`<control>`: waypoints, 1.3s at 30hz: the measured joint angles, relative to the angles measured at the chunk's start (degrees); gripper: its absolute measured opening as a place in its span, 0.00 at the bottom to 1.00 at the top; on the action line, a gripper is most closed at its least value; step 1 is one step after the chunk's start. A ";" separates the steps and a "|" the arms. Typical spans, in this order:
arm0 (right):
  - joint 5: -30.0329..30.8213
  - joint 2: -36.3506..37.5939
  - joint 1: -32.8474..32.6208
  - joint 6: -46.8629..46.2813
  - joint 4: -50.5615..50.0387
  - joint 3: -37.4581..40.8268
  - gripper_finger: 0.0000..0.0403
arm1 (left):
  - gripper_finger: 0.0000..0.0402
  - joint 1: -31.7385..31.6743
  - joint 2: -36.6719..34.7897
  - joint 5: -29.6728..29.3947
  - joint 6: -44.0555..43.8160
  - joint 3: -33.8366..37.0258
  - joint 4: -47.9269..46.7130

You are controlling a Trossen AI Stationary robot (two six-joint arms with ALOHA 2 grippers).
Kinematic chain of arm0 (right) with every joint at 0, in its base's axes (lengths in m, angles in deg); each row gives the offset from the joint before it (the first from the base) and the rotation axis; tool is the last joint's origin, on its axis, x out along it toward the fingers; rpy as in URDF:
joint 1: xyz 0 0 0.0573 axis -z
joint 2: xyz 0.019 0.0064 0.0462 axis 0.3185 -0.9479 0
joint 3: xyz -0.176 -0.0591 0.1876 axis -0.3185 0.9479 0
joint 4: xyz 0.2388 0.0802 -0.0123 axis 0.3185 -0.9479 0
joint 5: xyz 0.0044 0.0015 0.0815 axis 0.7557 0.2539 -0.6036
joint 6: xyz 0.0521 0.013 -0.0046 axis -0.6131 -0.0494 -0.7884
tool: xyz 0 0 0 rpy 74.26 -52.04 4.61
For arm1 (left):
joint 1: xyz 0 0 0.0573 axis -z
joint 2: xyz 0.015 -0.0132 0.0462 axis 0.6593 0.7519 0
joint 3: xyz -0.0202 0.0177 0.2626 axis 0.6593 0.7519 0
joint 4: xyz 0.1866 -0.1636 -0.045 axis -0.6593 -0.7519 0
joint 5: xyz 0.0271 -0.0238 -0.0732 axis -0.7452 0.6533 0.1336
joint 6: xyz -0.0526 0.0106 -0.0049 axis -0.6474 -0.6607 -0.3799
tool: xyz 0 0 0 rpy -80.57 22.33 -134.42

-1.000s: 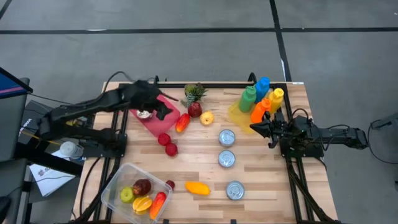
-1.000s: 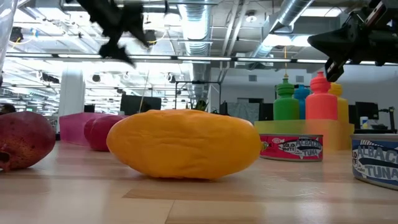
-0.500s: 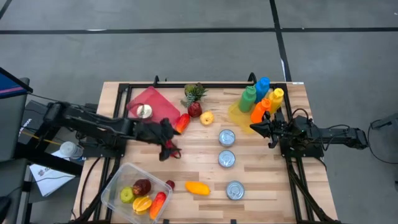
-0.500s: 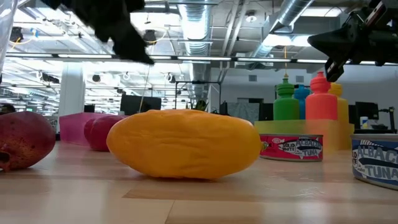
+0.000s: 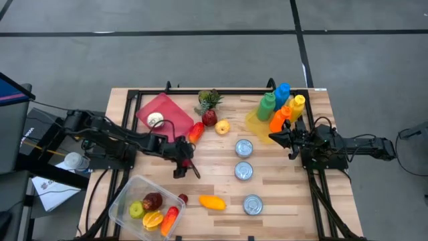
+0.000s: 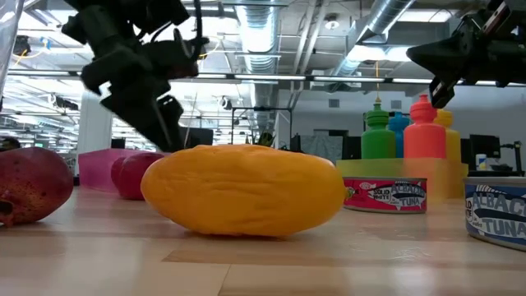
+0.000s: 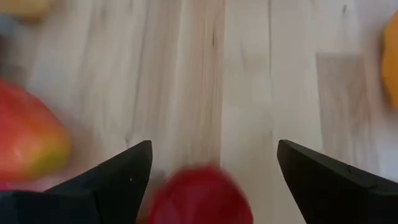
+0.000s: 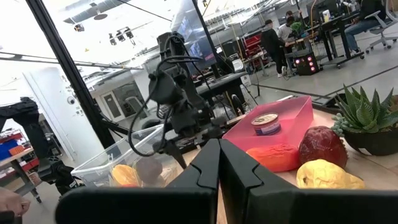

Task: Pick & Place Food Item
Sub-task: Put the bottom red tomato into the transparent bin

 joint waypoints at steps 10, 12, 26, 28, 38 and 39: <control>0.00 0.00 -0.01 0.00 0.00 0.00 0.00 | 0.84 0.00 0.84 1.22 0.49 0.02 -7.23; 0.00 0.00 0.01 0.00 0.00 0.00 0.00 | 0.84 0.00 0.80 2.23 1.15 0.89 -6.90; 0.00 0.00 -0.01 0.00 0.00 0.00 0.00 | 0.76 0.70 0.69 1.63 1.08 4.62 -4.15; 0.00 0.02 0.01 0.00 0.00 0.00 0.00 | 0.75 0.72 0.74 1.46 0.92 4.66 -3.36; 0.00 0.01 0.01 0.00 0.00 0.00 0.00 | 0.74 0.72 0.77 1.44 -2.49 0.58 -1.48; 0.00 0.01 0.00 0.00 0.00 0.00 0.00 | 0.74 0.72 0.77 1.44 -2.59 -0.08 -0.73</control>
